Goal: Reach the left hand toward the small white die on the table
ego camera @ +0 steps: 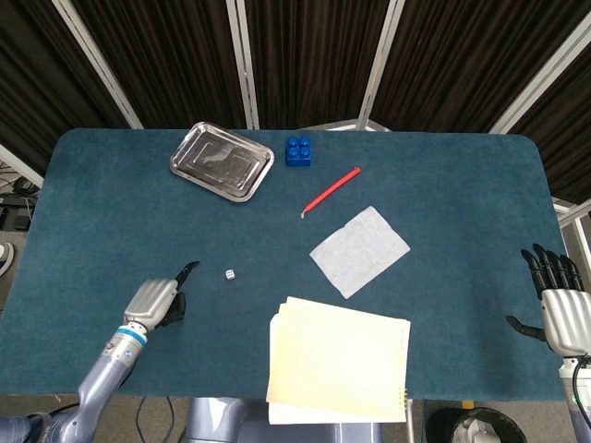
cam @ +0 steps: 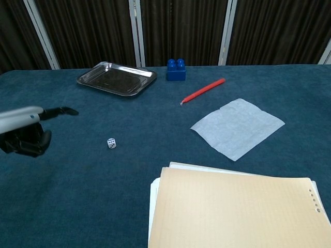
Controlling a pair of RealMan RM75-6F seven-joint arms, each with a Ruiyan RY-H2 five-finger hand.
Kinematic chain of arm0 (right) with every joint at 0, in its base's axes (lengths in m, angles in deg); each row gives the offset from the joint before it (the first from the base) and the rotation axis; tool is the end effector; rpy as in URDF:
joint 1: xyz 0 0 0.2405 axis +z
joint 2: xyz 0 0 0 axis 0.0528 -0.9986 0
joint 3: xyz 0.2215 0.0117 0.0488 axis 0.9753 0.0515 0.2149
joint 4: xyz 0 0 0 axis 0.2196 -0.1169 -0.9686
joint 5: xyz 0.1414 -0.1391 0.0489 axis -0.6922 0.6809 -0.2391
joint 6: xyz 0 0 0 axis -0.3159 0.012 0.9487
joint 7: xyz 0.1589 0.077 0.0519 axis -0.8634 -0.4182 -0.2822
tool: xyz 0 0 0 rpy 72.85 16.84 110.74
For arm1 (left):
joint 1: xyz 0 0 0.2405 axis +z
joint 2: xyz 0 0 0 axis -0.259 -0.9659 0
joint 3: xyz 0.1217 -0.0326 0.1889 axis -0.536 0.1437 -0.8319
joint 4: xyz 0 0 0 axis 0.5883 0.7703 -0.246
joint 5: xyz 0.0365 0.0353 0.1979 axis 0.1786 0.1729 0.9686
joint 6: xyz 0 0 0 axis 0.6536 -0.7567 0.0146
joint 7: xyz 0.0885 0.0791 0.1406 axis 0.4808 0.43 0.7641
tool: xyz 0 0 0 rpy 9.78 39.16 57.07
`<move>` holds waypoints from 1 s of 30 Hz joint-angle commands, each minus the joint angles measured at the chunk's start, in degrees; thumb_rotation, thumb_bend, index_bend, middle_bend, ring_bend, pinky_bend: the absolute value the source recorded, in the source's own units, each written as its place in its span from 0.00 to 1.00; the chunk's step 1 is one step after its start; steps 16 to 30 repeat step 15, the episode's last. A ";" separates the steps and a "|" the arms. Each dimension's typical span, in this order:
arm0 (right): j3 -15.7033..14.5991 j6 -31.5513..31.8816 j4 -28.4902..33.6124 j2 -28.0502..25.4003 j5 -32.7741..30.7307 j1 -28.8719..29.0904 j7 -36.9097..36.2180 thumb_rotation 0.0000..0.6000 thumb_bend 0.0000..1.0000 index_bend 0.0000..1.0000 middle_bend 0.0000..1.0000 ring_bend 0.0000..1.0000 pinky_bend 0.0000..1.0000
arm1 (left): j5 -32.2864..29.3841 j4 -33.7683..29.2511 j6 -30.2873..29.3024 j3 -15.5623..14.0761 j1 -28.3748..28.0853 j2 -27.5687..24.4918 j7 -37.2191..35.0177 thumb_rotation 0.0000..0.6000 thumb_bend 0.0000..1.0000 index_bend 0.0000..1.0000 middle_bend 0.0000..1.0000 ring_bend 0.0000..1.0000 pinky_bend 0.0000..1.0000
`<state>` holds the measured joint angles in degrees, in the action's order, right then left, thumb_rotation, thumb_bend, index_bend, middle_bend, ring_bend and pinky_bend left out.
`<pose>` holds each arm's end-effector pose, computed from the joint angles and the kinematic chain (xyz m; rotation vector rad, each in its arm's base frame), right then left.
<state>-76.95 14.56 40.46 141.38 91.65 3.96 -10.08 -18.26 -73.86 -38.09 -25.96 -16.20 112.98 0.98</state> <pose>-0.2993 -0.2409 0.1687 1.3760 -0.8349 0.8555 -0.1779 0.2774 -0.0043 -1.7000 -1.3212 -0.8545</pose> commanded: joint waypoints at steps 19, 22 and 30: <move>-0.75 2.35 1.15 -0.77 2.47 -0.79 -0.92 1.00 0.00 0.00 0.00 0.00 0.00 | 17.76 -1.06 -24.74 -1.92 16.01 -14.60 -5.71 1.00 0.00 0.00 0.00 0.00 0.00; -0.75 2.35 1.15 -0.77 2.47 -0.79 -0.92 1.00 0.00 0.00 0.00 0.00 0.00 | 17.76 -1.06 -24.74 -1.92 16.01 -14.60 -5.71 1.00 0.00 0.00 0.00 0.00 0.00; -0.75 2.35 1.15 -0.77 2.47 -0.79 -0.92 1.00 0.00 0.00 0.00 0.00 0.00 | 17.76 -1.06 -24.74 -1.92 16.01 -14.60 -5.71 1.00 0.00 0.00 0.00 0.00 0.00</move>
